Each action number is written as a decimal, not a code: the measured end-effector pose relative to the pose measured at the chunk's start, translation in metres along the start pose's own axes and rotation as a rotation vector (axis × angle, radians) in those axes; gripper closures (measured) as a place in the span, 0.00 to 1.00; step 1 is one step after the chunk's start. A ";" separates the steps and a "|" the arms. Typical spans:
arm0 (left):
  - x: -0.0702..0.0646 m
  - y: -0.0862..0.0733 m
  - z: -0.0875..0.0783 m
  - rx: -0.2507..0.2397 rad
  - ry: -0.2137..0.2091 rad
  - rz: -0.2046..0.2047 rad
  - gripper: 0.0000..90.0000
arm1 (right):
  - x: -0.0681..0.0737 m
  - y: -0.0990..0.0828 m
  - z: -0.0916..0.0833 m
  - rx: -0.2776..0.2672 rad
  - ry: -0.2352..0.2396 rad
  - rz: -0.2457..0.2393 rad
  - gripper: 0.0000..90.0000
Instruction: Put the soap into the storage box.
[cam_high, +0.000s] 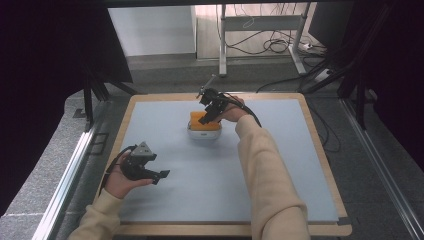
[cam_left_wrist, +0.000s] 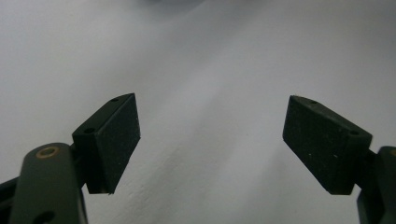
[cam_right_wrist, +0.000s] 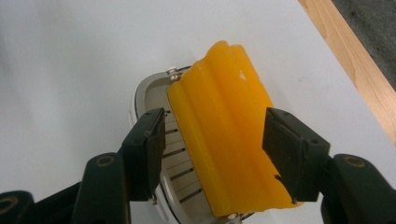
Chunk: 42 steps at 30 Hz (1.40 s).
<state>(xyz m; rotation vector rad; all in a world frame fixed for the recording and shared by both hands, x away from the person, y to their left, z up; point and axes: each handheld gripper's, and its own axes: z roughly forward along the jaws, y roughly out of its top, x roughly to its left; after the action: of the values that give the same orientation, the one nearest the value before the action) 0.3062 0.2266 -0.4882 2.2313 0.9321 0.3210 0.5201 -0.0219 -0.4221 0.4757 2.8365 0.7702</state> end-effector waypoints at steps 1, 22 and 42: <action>0.000 0.000 0.000 0.000 0.001 0.000 0.21 | 0.000 -0.001 -0.001 -0.005 -0.003 0.007 0.43; -0.002 0.000 0.002 0.007 0.005 0.008 0.21 | 0.019 -0.041 -0.022 -0.111 -0.086 0.221 0.28; -0.004 0.001 0.000 0.001 0.017 0.005 0.21 | 0.074 -0.153 -0.094 -0.244 -0.174 0.339 0.23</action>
<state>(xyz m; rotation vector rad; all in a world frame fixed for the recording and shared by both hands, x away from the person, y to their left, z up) 0.3041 0.2233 -0.4874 2.2357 0.9363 0.3420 0.3885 -0.1649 -0.4266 0.9456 2.4887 1.0589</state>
